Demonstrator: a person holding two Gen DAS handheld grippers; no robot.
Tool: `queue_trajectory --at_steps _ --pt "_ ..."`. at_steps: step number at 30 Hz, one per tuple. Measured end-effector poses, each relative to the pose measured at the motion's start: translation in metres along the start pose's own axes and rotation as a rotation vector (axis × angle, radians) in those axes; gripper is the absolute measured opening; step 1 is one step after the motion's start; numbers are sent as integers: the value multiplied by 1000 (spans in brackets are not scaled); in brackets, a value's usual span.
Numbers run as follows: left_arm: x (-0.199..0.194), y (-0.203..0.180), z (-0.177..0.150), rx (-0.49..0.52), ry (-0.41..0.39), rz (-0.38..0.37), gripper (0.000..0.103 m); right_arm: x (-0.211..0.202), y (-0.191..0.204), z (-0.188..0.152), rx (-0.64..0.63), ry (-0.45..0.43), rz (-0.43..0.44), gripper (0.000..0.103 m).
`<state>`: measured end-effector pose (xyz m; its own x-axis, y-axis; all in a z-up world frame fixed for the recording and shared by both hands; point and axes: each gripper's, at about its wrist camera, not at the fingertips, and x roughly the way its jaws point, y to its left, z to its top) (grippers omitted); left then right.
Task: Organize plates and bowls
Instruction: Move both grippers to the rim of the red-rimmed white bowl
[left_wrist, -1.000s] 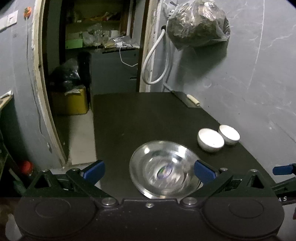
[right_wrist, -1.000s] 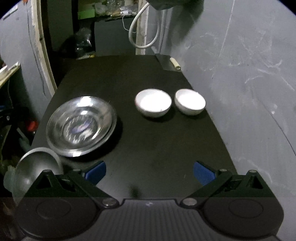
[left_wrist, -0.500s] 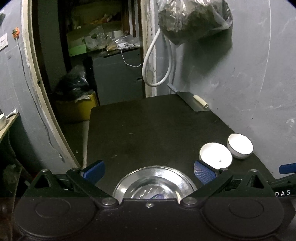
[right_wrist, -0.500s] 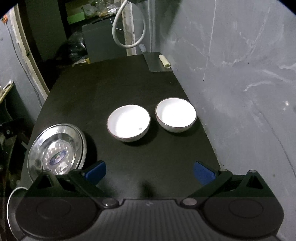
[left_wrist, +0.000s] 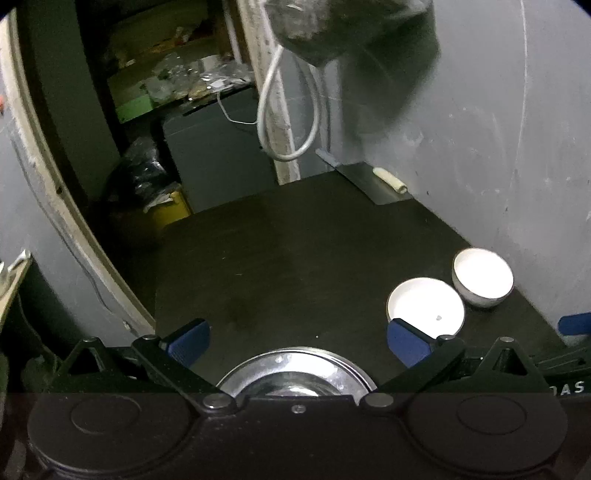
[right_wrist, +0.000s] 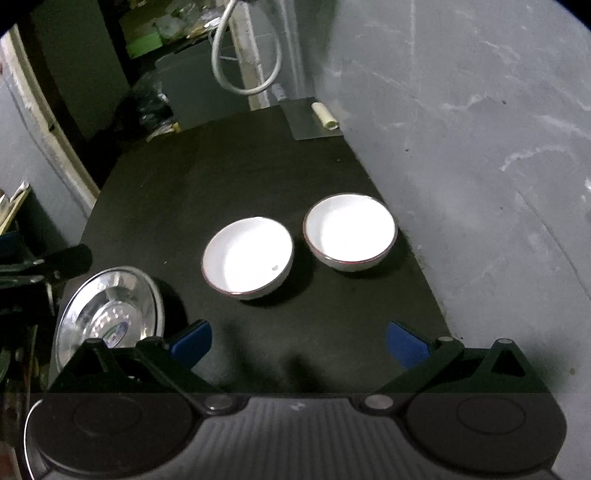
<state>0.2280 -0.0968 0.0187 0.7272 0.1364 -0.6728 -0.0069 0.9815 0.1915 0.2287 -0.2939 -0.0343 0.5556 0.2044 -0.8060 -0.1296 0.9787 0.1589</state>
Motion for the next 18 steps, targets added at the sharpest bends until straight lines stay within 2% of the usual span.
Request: queue_trajectory --at_steps 3,7,18 --pt "9 -10 6 52 29 36 102 1 -5 -4 32 12 1 103" --pt "18 -18 7 84 47 32 102 4 -10 -10 56 18 1 103" --pt "38 -17 10 106 92 50 102 14 -11 -10 78 5 2 103"
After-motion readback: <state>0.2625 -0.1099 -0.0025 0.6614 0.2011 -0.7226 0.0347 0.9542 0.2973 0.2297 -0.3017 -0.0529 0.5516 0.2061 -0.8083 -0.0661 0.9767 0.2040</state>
